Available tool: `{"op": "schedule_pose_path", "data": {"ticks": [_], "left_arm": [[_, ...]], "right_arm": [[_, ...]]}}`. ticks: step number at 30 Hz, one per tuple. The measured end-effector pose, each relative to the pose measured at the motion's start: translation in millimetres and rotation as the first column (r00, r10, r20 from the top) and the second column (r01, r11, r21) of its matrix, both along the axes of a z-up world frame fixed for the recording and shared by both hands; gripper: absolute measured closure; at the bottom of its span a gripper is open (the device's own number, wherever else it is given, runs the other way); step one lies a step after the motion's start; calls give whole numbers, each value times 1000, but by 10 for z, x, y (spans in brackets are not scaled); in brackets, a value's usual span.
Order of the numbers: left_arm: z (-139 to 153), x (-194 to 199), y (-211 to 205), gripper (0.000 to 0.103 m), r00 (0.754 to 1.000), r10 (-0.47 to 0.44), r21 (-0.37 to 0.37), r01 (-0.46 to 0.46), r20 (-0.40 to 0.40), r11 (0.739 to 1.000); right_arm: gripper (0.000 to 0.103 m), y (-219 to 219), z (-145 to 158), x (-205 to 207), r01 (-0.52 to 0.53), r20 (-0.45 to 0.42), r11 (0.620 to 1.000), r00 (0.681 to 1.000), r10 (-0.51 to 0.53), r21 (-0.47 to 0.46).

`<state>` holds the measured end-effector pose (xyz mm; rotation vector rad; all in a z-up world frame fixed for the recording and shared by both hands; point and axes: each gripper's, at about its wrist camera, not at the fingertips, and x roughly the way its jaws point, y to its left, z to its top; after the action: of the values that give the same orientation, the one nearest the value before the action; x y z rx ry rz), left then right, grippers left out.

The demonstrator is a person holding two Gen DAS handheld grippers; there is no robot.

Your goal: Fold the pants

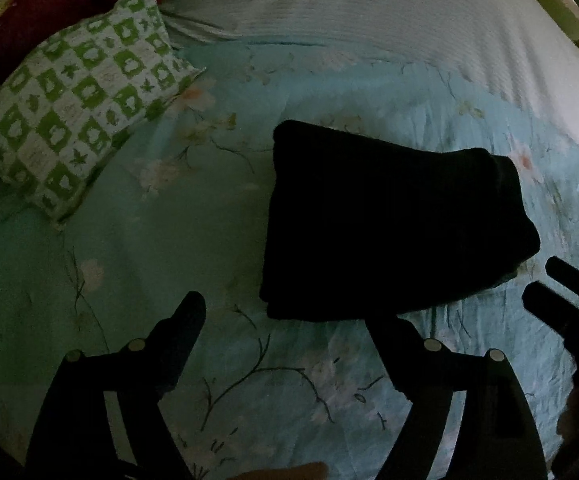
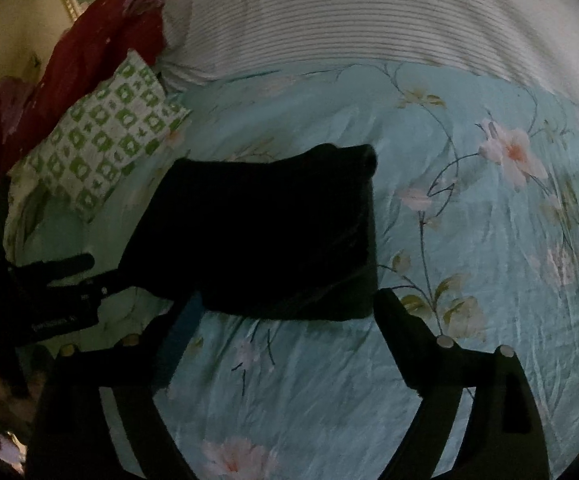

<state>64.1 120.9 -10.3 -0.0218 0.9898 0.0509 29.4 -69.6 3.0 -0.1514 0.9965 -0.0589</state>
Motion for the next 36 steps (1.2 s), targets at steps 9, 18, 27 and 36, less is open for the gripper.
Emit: {"op": "schedule_pose_path", "data": {"ticks": [9,18,27,36], "left_arm": [[-43,-123,42,19,1000,11,-5,-11,10,1000],[-74,-158,22,19,1000,8,14,-9,23,1000],[-55,-189,-26,18,999,6,34,-8,54,999],[-39,-175,-25,18,998,4,38,-7,63,999]], "right_arm": [[14,187,-92,-114,-57,26,995,998,59,-87],[14,257,-187,-242,-69,113,984,990,88,-167],[14,237,-216,-223,-50,129,984,989,73,-173],[14,246,-207,-209,-54,126,986,989,74,-155]]}}
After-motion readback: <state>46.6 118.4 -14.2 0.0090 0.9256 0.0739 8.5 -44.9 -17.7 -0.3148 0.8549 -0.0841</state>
